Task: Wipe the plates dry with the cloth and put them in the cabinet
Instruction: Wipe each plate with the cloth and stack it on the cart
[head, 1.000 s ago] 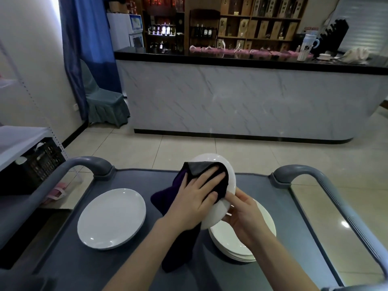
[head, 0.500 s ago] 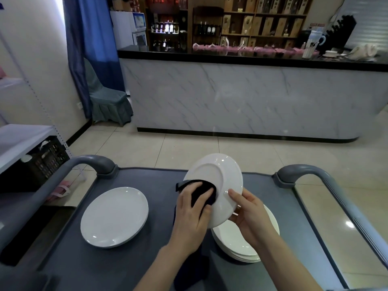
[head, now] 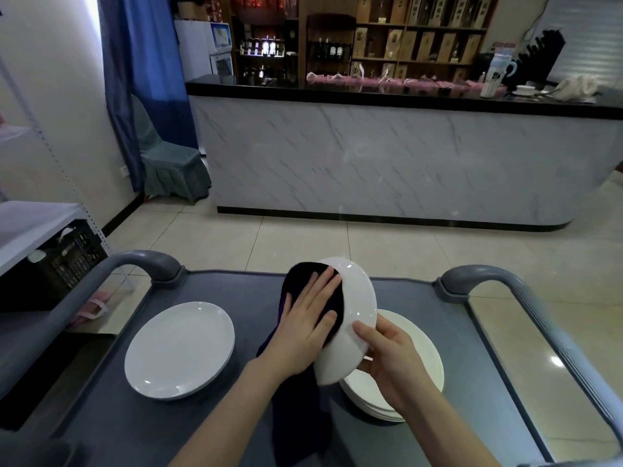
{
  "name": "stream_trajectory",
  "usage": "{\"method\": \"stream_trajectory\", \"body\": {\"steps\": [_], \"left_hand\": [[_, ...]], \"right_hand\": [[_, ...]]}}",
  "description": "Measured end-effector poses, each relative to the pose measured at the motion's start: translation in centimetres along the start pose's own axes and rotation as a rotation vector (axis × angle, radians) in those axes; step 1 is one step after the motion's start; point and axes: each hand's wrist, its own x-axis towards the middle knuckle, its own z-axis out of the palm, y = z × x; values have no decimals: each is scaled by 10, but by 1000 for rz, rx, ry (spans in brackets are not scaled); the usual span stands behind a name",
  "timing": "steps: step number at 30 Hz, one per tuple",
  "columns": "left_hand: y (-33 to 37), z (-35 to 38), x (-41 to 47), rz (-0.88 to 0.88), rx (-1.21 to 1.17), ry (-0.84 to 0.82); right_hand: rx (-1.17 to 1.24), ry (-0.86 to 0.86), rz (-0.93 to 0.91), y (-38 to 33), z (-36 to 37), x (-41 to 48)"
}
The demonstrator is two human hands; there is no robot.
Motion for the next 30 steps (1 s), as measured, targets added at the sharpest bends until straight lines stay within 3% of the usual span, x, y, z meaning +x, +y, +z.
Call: {"method": "stream_trajectory", "body": {"steps": [9, 19, 30], "left_hand": [[-7, 25, -40, -102, -198, 130], [21, 25, -22, 28, -28, 50], [-39, 24, -35, -188, -254, 88]], "right_hand": [[47, 16, -54, -9, -7, 3], [39, -13, -11, 3, 4, 4], [-131, 4, -95, 2, 7, 7]]}}
